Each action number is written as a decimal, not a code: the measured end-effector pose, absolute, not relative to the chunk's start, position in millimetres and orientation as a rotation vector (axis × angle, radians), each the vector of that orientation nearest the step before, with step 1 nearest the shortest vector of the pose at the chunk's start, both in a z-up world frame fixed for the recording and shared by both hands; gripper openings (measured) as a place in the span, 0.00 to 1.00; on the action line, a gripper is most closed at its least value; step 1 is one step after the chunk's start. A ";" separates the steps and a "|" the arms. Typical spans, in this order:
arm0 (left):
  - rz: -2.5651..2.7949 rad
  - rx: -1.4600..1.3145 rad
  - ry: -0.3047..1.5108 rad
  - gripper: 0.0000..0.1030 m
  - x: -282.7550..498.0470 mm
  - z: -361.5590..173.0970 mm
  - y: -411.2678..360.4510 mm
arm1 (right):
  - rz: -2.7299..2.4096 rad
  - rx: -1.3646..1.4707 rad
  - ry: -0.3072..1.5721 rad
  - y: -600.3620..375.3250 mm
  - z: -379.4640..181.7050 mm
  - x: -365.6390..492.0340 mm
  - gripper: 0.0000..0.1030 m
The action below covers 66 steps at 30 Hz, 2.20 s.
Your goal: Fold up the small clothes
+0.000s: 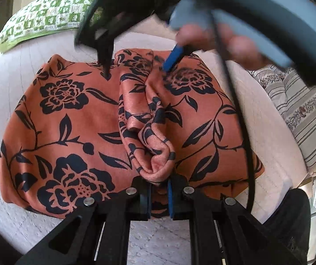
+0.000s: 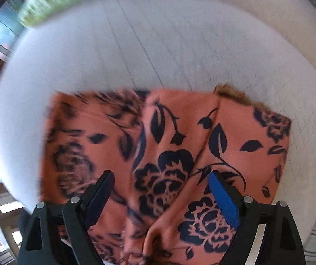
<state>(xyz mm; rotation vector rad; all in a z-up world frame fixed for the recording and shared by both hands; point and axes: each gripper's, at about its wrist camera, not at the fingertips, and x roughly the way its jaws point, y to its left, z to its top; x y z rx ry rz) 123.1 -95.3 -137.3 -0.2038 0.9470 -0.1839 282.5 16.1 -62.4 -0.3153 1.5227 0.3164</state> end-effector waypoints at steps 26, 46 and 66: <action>-0.101 -0.193 0.789 0.10 84.0 -88.9 -58.6 | 0.538 -0.051 1.374 15.2 6.4 252.3 0.40; -0.129 -0.140 0.722 0.09 75.8 -71.7 -73.9 | 0.475 -0.125 1.478 -1.5 -6.5 255.6 0.21; 0.023 -0.422 0.899 0.10 69.9 -125.1 18.6 | 0.673 0.091 1.460 4.0 -35.4 258.7 0.28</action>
